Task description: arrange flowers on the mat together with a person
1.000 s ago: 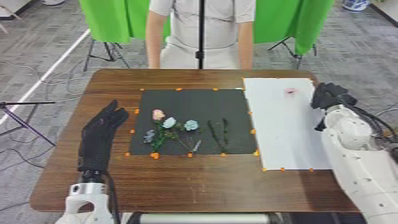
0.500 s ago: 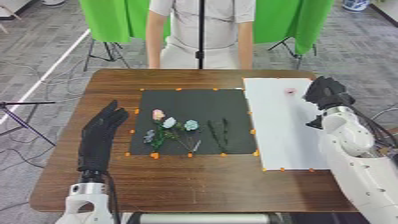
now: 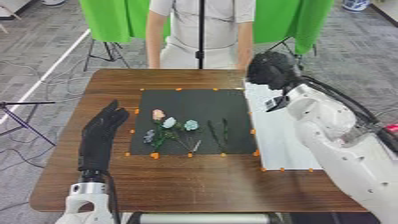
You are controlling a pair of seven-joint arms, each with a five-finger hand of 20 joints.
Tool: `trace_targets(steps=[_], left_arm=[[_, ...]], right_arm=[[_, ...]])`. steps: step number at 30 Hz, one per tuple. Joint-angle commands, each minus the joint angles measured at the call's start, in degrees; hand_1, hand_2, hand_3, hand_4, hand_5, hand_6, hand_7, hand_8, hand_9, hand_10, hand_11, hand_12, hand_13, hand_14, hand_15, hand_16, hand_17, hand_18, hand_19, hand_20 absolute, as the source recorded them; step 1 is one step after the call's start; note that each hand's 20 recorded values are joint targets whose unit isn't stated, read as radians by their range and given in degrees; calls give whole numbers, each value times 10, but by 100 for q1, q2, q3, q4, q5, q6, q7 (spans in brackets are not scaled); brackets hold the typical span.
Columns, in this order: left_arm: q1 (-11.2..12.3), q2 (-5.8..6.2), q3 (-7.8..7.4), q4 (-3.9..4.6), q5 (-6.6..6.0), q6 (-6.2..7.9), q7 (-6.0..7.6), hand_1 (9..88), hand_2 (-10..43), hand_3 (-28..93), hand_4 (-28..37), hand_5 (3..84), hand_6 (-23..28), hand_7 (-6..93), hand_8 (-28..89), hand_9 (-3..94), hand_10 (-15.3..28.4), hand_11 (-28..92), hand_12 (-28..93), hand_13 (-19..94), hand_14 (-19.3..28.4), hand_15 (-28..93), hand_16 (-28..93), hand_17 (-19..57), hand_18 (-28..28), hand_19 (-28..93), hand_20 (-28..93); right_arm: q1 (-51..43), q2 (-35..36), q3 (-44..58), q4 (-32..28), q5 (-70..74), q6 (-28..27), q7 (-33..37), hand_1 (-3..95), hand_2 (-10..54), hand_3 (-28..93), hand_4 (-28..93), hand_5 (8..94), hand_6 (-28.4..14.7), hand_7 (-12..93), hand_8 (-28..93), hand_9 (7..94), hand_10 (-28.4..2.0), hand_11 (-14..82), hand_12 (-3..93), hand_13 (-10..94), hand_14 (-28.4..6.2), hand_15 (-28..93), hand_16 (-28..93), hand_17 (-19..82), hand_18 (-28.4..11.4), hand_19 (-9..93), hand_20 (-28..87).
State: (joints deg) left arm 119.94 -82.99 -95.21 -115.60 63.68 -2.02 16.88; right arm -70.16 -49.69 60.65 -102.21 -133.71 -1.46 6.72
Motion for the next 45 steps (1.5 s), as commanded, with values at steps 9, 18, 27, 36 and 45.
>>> trace_targets(steps=[9,18,27,36,45], left_arm=[[66,-7,40,31,-8,-51,-89,251,-63,673,-196,440,41,66,-55,426,123,137,167,365,149,107,29,73,90,19,183],[59,1,37,42,-11,-72,-84,252,-63,673,-195,440,41,65,-55,426,123,136,168,363,148,106,29,73,90,19,183],[43,18,50,44,-10,-52,-79,252,-64,670,-192,439,41,63,-54,425,123,133,169,362,148,106,30,72,90,19,182],[45,8,41,54,-3,-76,-38,255,-69,671,-192,439,40,65,-54,426,122,133,170,362,149,106,30,72,90,19,182],[38,-1,41,66,3,-100,-17,254,-73,673,-188,437,39,65,-54,425,120,131,170,361,148,106,30,71,90,18,182]], right_arm=[[132,-537,-956,391,-458,-625,-405,633,-95,574,-251,842,57,206,33,937,-62,68,349,863,-29,538,338,375,-133,533,425],[110,-593,-982,475,-557,-665,-444,609,-95,588,-238,816,61,201,17,917,-67,46,331,846,-33,553,337,361,-133,529,429],[45,-615,-931,532,-549,-654,-464,581,-95,578,-232,761,63,197,-9,890,-78,40,324,820,-43,575,324,340,-138,527,430],[-5,-602,-880,542,-628,-751,-461,504,-95,655,-252,686,70,203,-54,850,-87,96,278,805,-48,584,319,328,-144,529,427],[-75,-576,-652,490,-638,-842,-589,433,-95,717,-248,638,73,201,-147,823,-98,157,213,793,-54,590,318,317,-147,527,425]])
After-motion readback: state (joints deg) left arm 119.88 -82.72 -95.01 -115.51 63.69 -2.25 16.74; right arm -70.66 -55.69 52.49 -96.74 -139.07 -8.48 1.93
